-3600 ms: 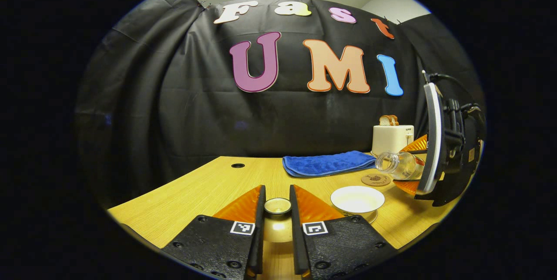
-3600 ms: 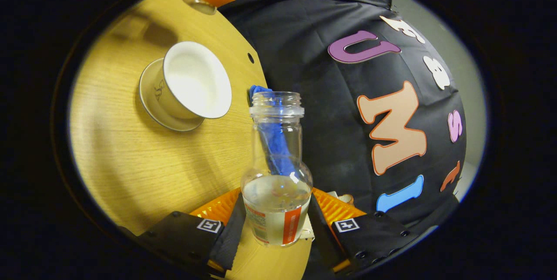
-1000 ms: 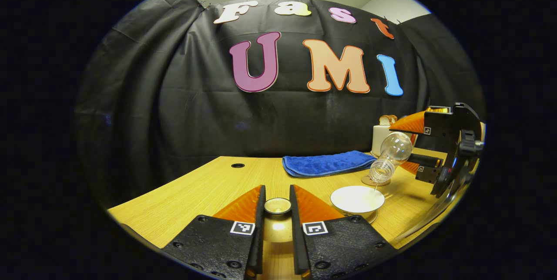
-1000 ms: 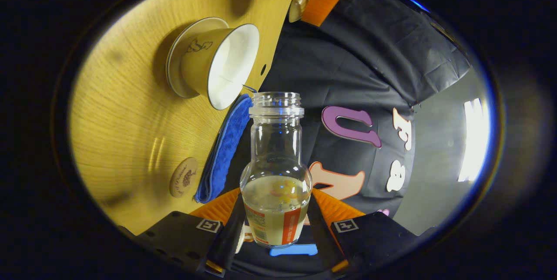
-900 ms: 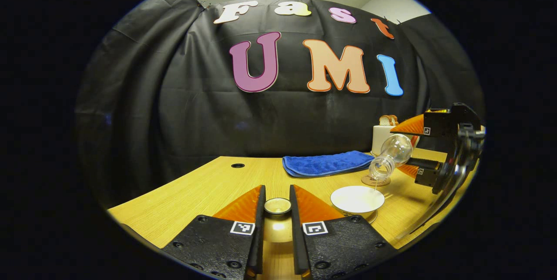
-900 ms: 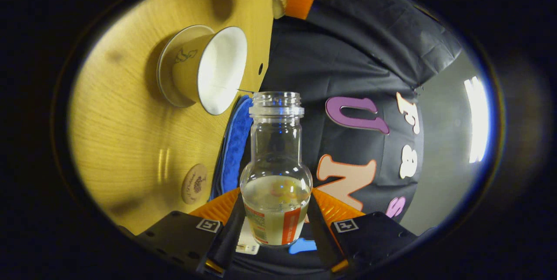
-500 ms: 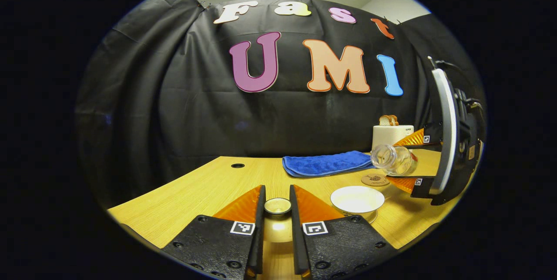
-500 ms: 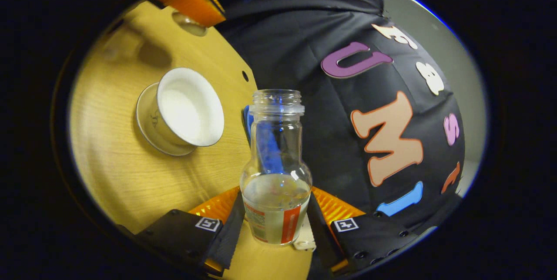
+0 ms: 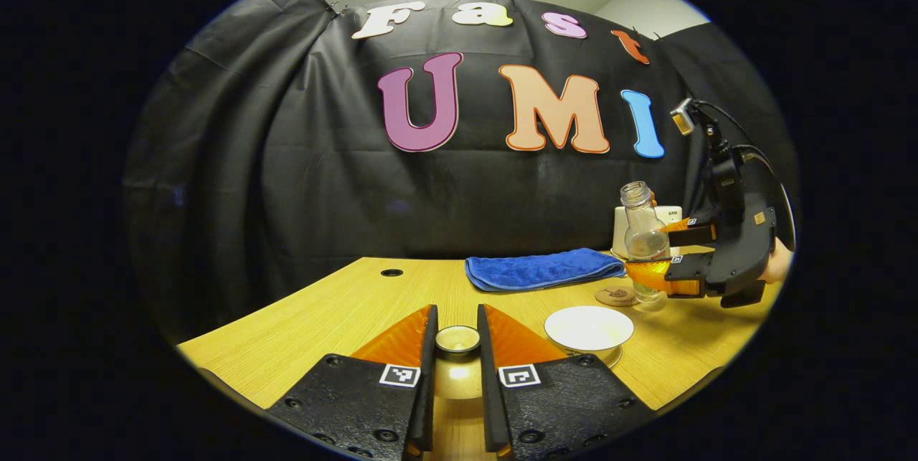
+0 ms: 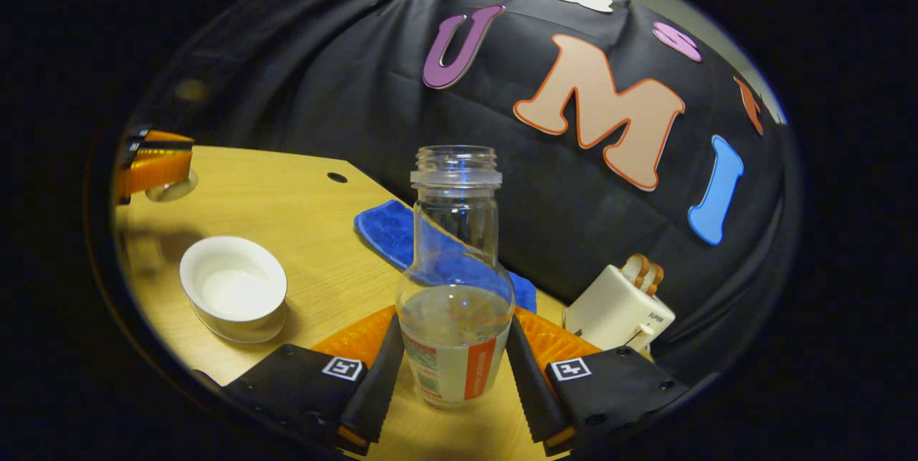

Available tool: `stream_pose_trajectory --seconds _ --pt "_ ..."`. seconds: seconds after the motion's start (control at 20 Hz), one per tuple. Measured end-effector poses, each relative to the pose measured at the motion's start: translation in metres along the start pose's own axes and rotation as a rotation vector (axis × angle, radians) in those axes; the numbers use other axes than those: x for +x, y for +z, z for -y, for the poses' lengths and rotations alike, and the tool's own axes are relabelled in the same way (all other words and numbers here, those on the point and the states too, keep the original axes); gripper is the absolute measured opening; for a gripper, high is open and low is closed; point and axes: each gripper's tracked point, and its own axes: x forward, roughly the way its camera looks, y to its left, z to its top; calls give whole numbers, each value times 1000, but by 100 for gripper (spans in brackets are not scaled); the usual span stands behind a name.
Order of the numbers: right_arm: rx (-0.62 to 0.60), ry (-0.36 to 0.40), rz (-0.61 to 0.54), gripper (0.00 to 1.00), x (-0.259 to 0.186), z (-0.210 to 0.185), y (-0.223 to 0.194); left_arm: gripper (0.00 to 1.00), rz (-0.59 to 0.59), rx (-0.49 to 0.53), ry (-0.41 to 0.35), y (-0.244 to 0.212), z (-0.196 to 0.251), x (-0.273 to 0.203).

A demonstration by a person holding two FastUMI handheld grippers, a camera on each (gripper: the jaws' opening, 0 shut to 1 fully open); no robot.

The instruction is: Open the teacup lid with one hand, grasp the water bottle and pour water into the teacup with the other hand; after pouring, place the water bottle on the coaster and then close the teacup lid.

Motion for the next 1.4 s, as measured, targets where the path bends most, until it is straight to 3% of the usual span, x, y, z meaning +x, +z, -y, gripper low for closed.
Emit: stream_pose_trajectory --seconds 0.05,0.2,0.35,0.65,1.15,1.35,1.4 --pt "56 9 -2 77 5 2 -2 25 0 0 0 0 0 0" --pt "199 11 1 81 20 12 -2 25 0 0 0 0 0 -1" --pt "305 -19 31 77 32 31 -3 25 0 0 0 1 0 -1" --pt "364 -20 10 80 50 39 -18 25 0 0 0 0 0 0" --pt "336 -10 28 80 55 32 -23 25 0 -1 0 0 0 0" --pt "344 5 37 89 50 32 -24 25 0 -1 -2 0 0 0" --pt "350 5 40 84 48 34 -24 25 0 -1 -3 0 0 -1"
